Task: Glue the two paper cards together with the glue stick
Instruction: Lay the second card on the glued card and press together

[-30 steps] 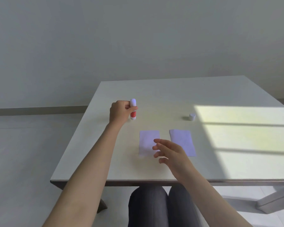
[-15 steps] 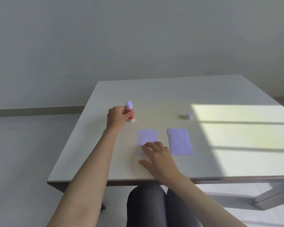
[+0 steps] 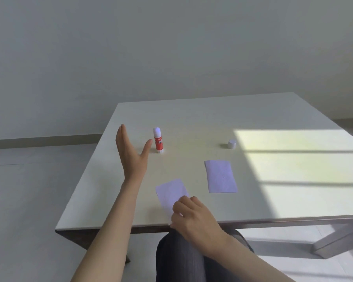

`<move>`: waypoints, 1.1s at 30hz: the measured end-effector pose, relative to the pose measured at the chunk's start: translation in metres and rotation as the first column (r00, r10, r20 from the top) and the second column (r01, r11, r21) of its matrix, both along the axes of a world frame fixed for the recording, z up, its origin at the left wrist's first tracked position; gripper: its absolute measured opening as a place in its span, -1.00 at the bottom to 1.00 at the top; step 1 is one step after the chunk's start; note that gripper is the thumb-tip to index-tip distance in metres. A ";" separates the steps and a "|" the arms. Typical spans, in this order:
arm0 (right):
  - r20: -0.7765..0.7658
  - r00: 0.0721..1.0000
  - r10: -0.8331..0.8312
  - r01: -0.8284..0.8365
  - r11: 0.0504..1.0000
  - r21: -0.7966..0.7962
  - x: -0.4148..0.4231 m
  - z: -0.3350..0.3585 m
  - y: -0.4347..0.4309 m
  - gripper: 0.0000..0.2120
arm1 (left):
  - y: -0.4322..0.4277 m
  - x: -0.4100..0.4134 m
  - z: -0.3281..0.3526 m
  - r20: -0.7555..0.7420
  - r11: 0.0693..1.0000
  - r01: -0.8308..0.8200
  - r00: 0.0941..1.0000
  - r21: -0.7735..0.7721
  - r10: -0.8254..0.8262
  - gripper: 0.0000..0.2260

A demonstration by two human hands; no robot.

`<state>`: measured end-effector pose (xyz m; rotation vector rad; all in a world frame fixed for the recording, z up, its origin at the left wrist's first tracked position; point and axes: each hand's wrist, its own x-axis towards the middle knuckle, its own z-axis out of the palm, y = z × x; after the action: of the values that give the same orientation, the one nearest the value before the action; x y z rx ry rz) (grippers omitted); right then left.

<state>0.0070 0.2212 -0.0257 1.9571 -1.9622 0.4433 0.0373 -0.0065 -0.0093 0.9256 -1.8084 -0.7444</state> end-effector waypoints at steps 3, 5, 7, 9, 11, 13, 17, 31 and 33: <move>0.087 0.996 -0.030 0.041 0.991 -0.126 0.002 -0.001 0.000 -0.74 | 0.024 0.008 -0.004 -0.086 1.000 -0.002 0.996 0.031 0.005 -0.46; 0.306 0.946 -0.102 0.177 0.957 -0.229 -0.009 0.013 -0.001 -0.78 | 0.040 0.014 -0.003 -0.168 0.994 0.002 0.986 0.109 0.017 -0.63; 0.541 0.832 -0.126 0.335 0.891 -0.307 -0.026 0.034 -0.001 -0.86 | 0.058 0.018 -0.003 -0.196 0.982 0.033 0.981 0.187 0.004 -0.80; 0.734 0.671 -0.108 0.498 0.798 -0.338 -0.044 0.052 0.002 -0.87 | 0.081 0.019 -0.007 -0.196 0.952 0.085 0.980 0.294 -0.027 -0.92; 0.907 0.422 -0.013 0.620 0.734 -0.278 -0.058 0.063 0.005 -0.86 | 0.104 0.016 -0.008 -0.283 0.869 0.198 0.957 0.454 -0.071 -0.94; 0.976 0.170 0.134 0.643 0.736 -0.213 -0.066 0.065 0.008 -0.88 | 0.122 0.009 -0.006 -0.427 0.726 0.353 0.900 0.590 -0.090 -0.92; 0.951 -0.150 0.271 0.623 0.772 -0.122 -0.068 0.055 0.014 -0.87 | 0.135 -0.008 0.006 -0.555 0.563 0.500 0.827 0.658 -0.086 -0.92; 0.945 0.049 -0.325 0.679 0.704 0.207 -0.102 0.024 0.037 -0.86 | 0.122 -0.044 0.002 0.065 0.805 0.231 0.947 0.546 -0.315 -0.70; 0.892 0.116 -0.438 0.700 0.673 0.239 -0.103 0.018 0.040 -0.90 | 0.125 -0.046 -0.003 0.165 0.837 0.203 0.931 0.508 -0.326 -0.67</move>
<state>-0.0965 0.2608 -0.0079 0.4595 -2.8516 1.7090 -0.0088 0.1186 -0.0127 1.1360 -2.0374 -1.3594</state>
